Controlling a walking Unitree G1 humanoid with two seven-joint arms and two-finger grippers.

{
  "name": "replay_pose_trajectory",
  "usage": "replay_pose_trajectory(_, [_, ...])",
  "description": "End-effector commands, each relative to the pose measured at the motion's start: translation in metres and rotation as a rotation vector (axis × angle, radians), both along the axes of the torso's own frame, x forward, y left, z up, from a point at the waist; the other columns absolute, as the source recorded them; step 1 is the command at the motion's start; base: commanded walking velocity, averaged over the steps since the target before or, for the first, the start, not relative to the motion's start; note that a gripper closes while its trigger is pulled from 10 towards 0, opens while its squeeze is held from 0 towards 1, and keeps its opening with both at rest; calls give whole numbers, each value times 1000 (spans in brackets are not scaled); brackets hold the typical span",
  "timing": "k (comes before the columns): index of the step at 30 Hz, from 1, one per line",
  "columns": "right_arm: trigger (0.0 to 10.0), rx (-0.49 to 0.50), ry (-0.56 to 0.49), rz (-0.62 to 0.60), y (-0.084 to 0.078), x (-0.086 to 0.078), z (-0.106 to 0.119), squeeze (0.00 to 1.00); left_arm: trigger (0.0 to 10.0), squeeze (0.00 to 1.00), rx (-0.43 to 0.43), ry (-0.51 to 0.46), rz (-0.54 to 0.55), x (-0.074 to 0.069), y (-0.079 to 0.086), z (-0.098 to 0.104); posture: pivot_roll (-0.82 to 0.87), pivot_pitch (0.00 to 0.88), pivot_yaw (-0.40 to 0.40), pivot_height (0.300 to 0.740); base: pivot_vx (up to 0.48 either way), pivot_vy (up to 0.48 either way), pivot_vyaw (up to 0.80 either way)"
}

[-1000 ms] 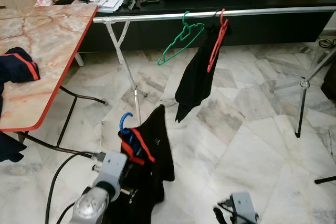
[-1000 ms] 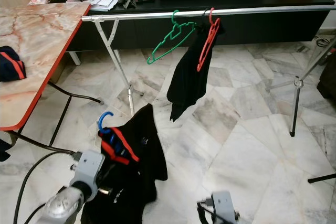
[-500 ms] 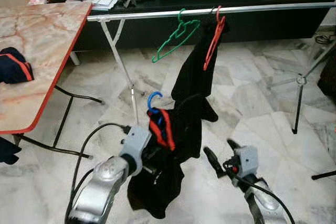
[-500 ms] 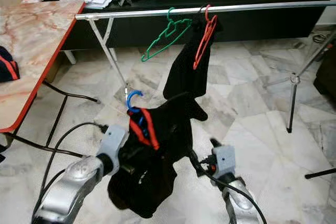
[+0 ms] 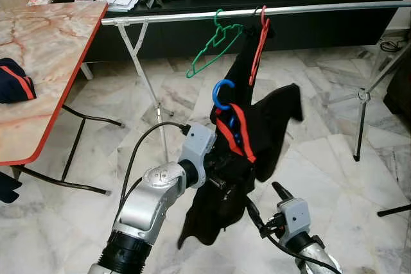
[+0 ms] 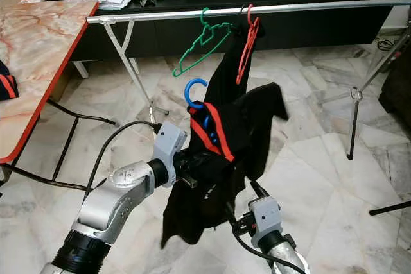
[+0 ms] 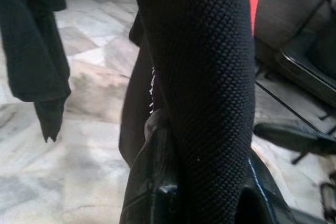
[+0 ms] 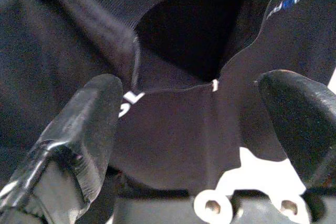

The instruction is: Hang hanger

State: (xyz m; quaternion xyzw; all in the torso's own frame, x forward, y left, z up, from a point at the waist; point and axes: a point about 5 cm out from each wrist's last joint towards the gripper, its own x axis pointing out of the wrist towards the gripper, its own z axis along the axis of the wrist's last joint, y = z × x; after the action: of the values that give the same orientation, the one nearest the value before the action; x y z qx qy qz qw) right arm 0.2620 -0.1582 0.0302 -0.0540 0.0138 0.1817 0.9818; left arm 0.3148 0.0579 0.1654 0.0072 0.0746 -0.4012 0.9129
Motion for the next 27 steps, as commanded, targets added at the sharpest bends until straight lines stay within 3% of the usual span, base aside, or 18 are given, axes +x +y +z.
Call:
replay_pose_trajectory(1, [10000,-9,-47,-41,-2,4,7,0,10000,0,-15,-20,-57,-6,-5,6,-63,182,22,740,0,0,0])
replay_pose_trajectory(7, [10000,-14,-116,-145,-10,11,18,0,10000,0,-13,3,-53,-8,-4,2,-62,187,19,740,0,0,0])
replay_pose_trajectory(17, [10000,-44,-117,-292,-26,17,19,0,10000,0,-13,14,-58,-11,-3,1,-53,190,16,740,0,0,0])
replay_pose_trajectory(27, [10000,-31,-81,-216,-18,27,18,0,10000,0,-22,19,-93,-20,-9,3,-45,190,19,740,0,0,0])
